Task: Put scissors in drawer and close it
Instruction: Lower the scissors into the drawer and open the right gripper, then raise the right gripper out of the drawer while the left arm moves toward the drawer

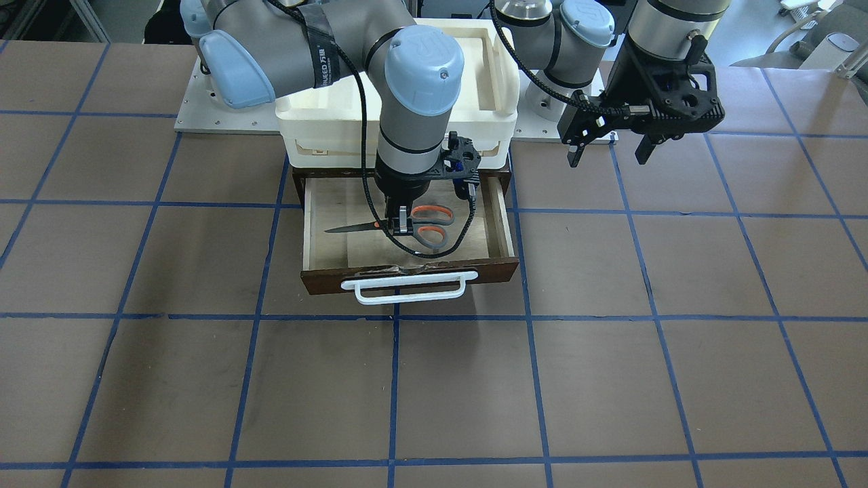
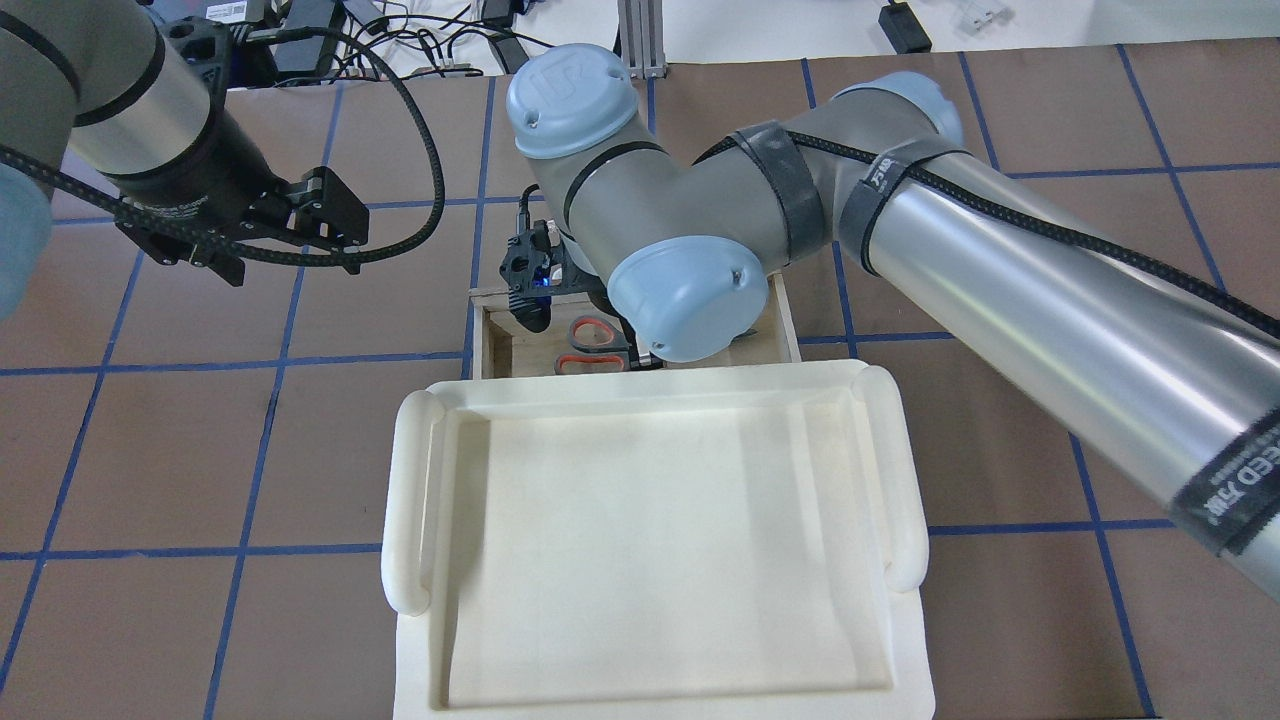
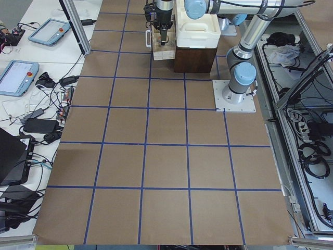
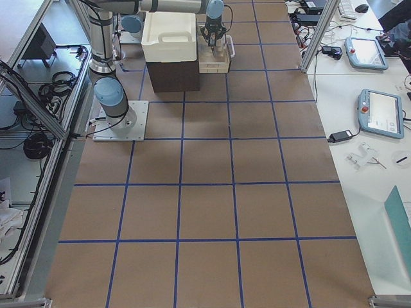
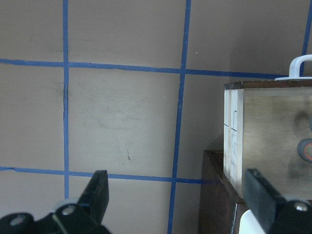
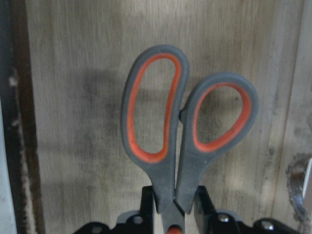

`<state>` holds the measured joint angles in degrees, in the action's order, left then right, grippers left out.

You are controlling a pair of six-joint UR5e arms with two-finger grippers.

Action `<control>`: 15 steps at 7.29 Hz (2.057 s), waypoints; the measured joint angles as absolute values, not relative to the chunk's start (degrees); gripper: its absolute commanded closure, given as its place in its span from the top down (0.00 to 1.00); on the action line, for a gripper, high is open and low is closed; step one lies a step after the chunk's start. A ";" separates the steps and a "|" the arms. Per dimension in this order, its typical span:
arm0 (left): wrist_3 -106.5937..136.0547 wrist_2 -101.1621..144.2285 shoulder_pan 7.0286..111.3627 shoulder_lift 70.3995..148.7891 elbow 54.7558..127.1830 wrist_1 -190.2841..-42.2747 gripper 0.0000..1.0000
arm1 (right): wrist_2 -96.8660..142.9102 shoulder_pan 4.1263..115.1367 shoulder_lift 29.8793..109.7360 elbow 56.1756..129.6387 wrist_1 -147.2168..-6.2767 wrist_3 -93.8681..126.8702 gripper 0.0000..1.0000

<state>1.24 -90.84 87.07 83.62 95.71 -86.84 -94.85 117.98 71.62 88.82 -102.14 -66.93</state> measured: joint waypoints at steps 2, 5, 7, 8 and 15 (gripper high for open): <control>1.23 -90.87 87.07 83.62 95.71 -86.84 1.00 | -94.66 118.03 71.60 88.84 -102.19 -65.63 1.00; 1.23 -90.88 87.09 83.66 95.71 -86.84 1.00 | -95.05 117.21 72.57 88.02 -102.83 -65.11 1.00; 1.23 -90.84 87.10 83.64 95.71 -86.85 1.00 | -94.86 111.48 75.01 86.83 -103.94 -58.68 1.00; 1.28 -90.84 87.12 83.67 95.71 -86.86 1.00 | -94.67 107.33 76.53 86.55 -104.24 -52.73 1.00; 0.87 -90.80 89.34 91.49 92.33 -80.29 1.00 | -92.69 93.90 83.04 87.04 -96.97 -0.86 1.00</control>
<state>0.87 -90.80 89.34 91.49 92.33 -80.29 -92.69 93.90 83.04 87.04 -96.97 -0.86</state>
